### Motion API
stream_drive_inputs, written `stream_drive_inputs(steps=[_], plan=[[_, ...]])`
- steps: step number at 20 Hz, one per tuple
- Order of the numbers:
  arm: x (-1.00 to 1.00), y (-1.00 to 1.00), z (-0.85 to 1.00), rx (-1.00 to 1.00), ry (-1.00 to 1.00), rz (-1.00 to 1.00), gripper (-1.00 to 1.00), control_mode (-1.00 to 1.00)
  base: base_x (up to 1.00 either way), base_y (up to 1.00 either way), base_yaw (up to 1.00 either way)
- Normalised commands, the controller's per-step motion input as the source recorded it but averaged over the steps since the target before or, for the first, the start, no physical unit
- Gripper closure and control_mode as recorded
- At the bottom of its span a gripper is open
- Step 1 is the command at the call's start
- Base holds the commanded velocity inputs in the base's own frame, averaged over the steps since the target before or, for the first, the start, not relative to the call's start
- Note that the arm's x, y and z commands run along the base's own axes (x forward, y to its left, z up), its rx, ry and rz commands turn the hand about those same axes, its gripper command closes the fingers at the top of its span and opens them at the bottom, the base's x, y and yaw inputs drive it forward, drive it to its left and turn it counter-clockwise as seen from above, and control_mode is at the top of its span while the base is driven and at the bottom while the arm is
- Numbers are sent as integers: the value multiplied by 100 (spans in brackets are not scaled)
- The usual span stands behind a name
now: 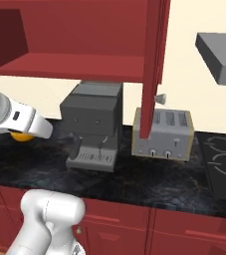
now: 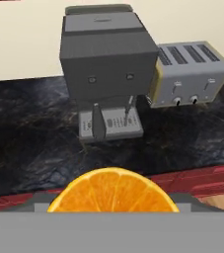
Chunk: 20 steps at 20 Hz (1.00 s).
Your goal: Pick the oranges from the cabinet and place them in one bowl. Pick the banana from the sink and place it in the other bowl.
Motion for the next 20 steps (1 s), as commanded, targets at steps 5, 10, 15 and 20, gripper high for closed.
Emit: stream_drive_inputs(steps=[5, 10, 15, 20], plan=[[0, 0, 0, 0, 0, 0, 100, 100, -67, 0, 1], [0, 0, 0, 0, 0, 0, 100, 100, -6, 11, 46], [0, 0, 0, 0, 0, 0, 100, 100, 0, 4, 50], [0, 0, 0, 0, 0, 0, 100, 100, -2, 6, 50]])
